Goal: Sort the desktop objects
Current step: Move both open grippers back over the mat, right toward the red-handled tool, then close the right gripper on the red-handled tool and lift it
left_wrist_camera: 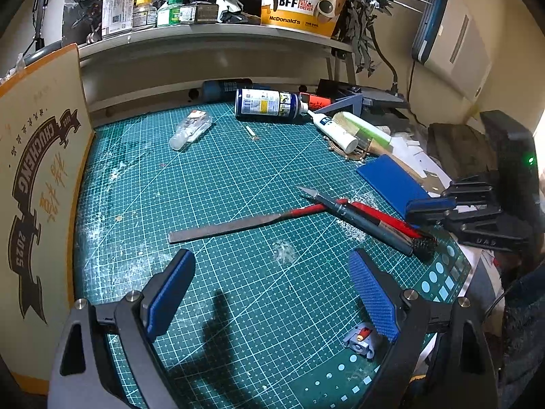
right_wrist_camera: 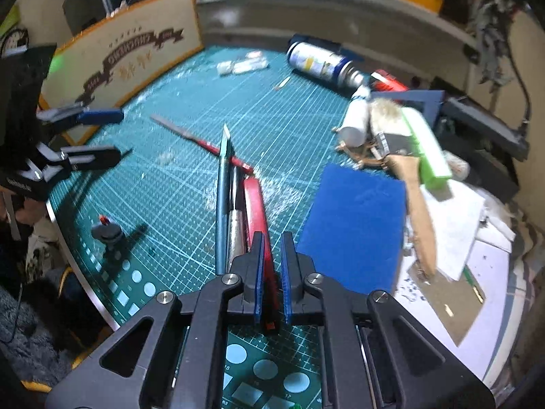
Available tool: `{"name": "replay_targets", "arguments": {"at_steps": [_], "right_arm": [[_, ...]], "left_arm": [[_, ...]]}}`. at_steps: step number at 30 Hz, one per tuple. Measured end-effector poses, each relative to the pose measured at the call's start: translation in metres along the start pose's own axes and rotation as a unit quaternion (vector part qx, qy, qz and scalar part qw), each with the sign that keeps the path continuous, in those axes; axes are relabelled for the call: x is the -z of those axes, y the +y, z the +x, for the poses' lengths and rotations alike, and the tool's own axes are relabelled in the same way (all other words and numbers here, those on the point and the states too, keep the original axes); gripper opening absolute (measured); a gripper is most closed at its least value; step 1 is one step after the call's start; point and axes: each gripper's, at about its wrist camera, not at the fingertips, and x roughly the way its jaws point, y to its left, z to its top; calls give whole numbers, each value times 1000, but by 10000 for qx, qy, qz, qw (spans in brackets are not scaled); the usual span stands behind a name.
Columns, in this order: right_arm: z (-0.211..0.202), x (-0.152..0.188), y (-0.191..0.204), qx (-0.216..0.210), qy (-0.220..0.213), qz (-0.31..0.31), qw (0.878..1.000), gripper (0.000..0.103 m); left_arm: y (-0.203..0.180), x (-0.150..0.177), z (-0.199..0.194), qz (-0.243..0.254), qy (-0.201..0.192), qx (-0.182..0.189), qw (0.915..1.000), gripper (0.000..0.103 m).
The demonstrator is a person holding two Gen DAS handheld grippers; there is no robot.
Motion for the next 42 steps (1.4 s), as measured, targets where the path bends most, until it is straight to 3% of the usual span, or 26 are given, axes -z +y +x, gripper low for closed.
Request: {"name": "replay_targets", "arguments": {"at_steps": [4,11,13,16,23,30,34,42], "right_arm": [[6,3,3,-144,65,-117,9998,12],[14,5,7,-25,3,-160,9999,14],[16,7,8,27,-16,-29,10000,6],[15,8,4,-23,-164,201,9997,6],[-20,5,-5,44,-634,450,9970,6],[-62,-9,-5,164,-1155,549,9917,6],[-79,-27,-9,146,-1364,619,9886,6],[-93,-27,-13,74,-1630,727,9839,6]], "left_arm": [[2,0,4,-36,57,6,10000,92],[0,2,12,-111,148,111,9998,92],[-1,2,14,-143,183,115,9997,92],[0,4,15,-156,202,108,9996,92],[2,2,10,-195,139,34,9997,92],[-10,-6,14,-337,124,374,9987,92],[-17,-17,28,-520,184,515,9971,92],[-32,-37,59,-800,343,661,9940,92]]}}
